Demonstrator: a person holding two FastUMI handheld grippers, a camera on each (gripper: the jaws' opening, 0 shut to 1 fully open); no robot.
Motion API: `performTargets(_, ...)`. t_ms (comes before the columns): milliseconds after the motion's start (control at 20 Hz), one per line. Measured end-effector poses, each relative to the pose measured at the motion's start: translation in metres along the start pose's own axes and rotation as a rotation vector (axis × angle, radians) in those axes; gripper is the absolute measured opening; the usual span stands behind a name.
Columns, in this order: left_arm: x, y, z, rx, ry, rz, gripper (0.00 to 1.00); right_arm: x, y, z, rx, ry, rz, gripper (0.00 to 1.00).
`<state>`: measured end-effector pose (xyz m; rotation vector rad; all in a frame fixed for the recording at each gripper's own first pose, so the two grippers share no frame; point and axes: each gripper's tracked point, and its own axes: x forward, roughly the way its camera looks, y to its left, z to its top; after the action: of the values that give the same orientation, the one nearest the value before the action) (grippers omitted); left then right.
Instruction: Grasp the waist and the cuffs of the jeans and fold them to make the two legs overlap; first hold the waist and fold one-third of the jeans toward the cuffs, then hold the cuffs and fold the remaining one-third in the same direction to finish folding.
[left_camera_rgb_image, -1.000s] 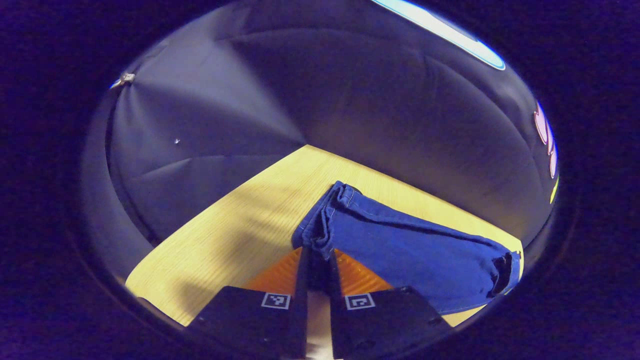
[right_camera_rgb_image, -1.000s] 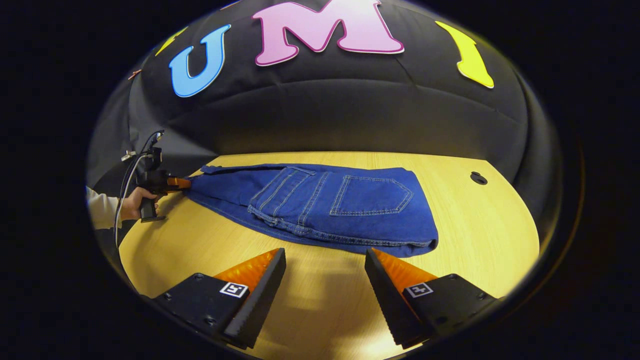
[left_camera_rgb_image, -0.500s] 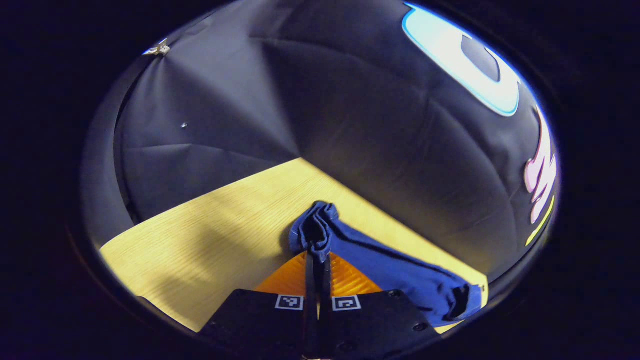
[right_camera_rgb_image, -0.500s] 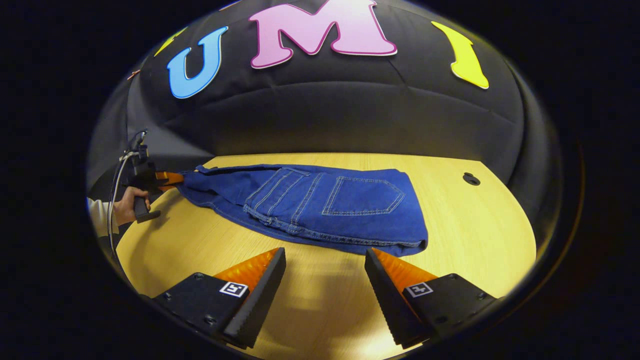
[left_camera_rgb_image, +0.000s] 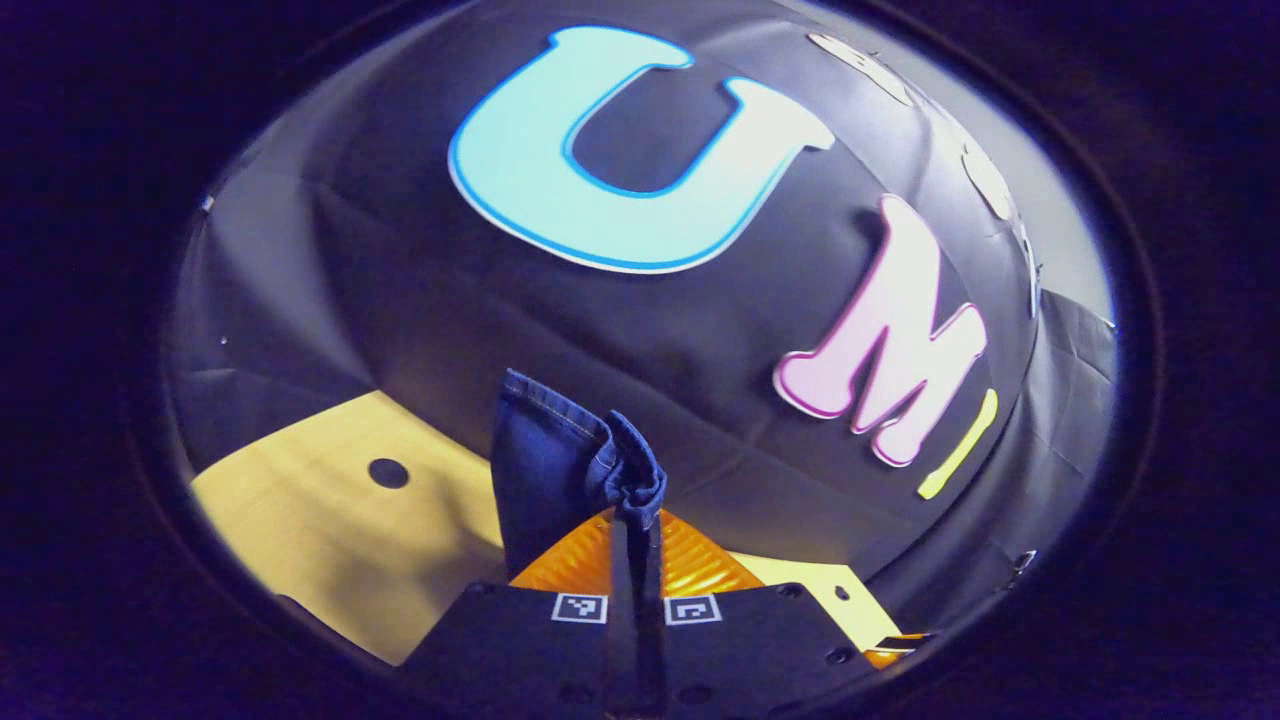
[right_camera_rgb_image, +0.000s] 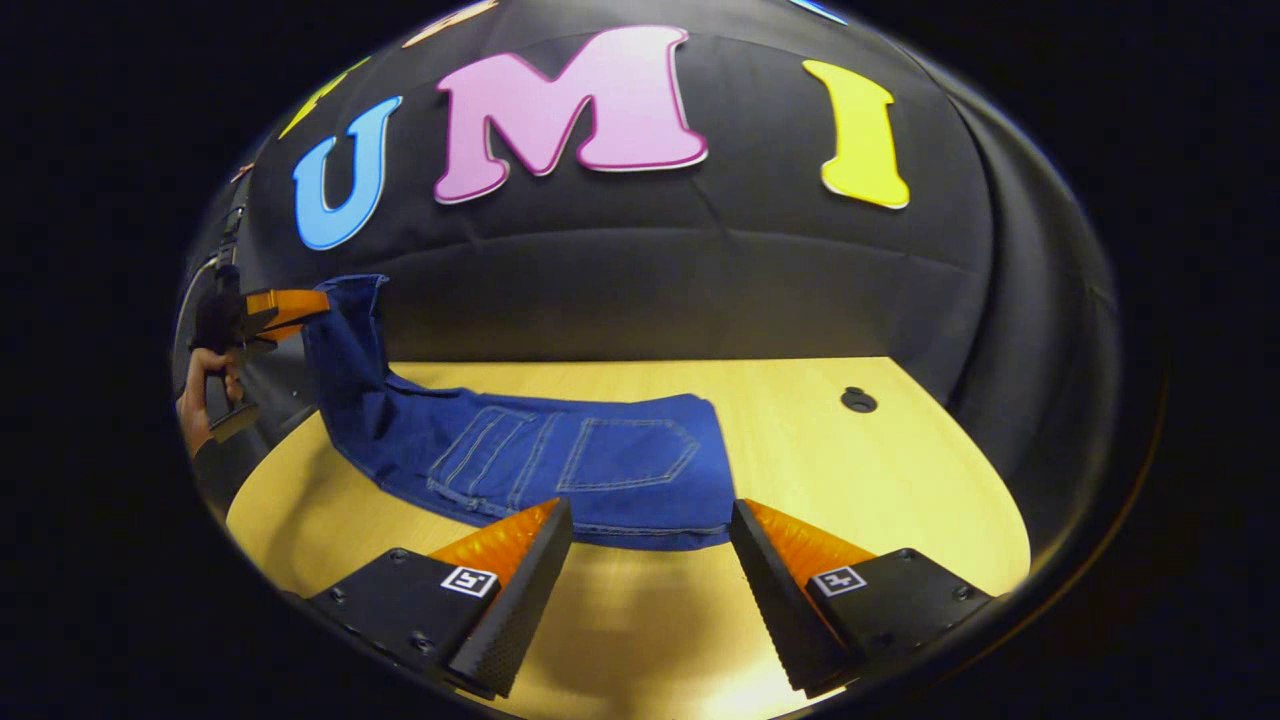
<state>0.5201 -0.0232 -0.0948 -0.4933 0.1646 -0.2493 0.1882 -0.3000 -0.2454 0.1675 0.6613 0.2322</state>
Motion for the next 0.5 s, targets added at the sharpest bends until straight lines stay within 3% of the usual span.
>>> performTargets(200,0.022,-0.141,-0.048,0.005,0.065,-0.169,0.06,-0.017,-0.045,0.007,0.016,-0.019,-0.062,0.98)
performTargets(350,0.039,-0.224,-0.128,0.01,0.176,-0.268,0.06,-0.03,-0.08,0.002,0.047,-0.018,-0.114,0.97)
performTargets(500,0.07,-0.248,-0.207,0.038,0.28,-0.262,0.07,-0.044,-0.113,-0.01,0.081,-0.001,-0.17,0.97)
